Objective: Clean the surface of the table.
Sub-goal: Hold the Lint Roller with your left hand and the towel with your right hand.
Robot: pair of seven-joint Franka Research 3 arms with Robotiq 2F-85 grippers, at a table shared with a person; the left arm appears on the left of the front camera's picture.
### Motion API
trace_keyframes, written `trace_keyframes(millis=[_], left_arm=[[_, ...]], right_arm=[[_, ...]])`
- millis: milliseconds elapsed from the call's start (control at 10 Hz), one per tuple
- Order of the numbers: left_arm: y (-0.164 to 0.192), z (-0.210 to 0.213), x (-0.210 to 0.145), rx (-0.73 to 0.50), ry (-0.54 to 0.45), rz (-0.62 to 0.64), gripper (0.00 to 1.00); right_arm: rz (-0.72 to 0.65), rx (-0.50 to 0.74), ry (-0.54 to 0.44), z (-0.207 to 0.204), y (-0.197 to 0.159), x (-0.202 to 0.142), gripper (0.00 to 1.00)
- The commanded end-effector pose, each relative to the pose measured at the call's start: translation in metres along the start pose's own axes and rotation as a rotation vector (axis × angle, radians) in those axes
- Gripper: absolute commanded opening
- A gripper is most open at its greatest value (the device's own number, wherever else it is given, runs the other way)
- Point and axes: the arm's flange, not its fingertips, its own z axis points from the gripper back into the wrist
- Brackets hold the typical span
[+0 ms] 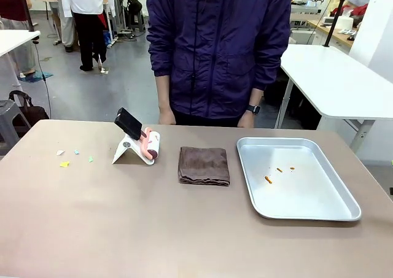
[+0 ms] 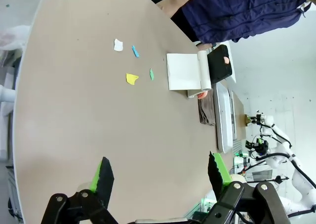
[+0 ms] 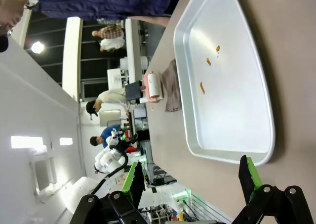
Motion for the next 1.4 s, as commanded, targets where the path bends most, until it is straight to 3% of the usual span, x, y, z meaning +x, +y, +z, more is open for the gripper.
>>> trace_keyframes(millis=[0,200,300,500,800,1000,1100,1300], left_arm=[[-0.002,0.003,-0.006,-0.012,0.007,-0.018,1.00],[-0.002,0.002,0.000,-0.001,0.000,-0.005,1.00],[-0.019,-0.004,0.002,0.043,0.017,-0.029,1.00],[-0.085,-0.033,0.008,0.006,0.056,-0.100,1.00],[-0.203,-0.120,0.008,0.042,0.145,-0.034,1.00],[-0.259,-0.158,-0.009,0.109,0.182,0.007,1.00],[-0.277,-0.174,-0.014,0.155,0.187,0.038,1.00],[-0.288,-0.189,-0.018,0.235,0.197,-0.060,1.00]], right_arm=[[-0.003,0.017,0.015,0.001,0.001,-0.002,1.00],[0.001,0.005,0.011,-0.002,0.001,-0.001,1.00],[0.031,-0.122,-0.028,-0.013,0.018,-0.003,1.00],[0.180,-0.238,-0.061,-0.048,0.072,-0.007,1.00],[0.410,-0.392,0.002,-0.146,0.162,-0.012,1.00],[0.466,-0.421,0.119,-0.215,0.203,-0.022,1.00],[0.405,-0.450,0.121,-0.255,0.220,-0.032,1.00],[0.403,-0.538,0.146,-0.305,0.229,-0.053,1.00]])
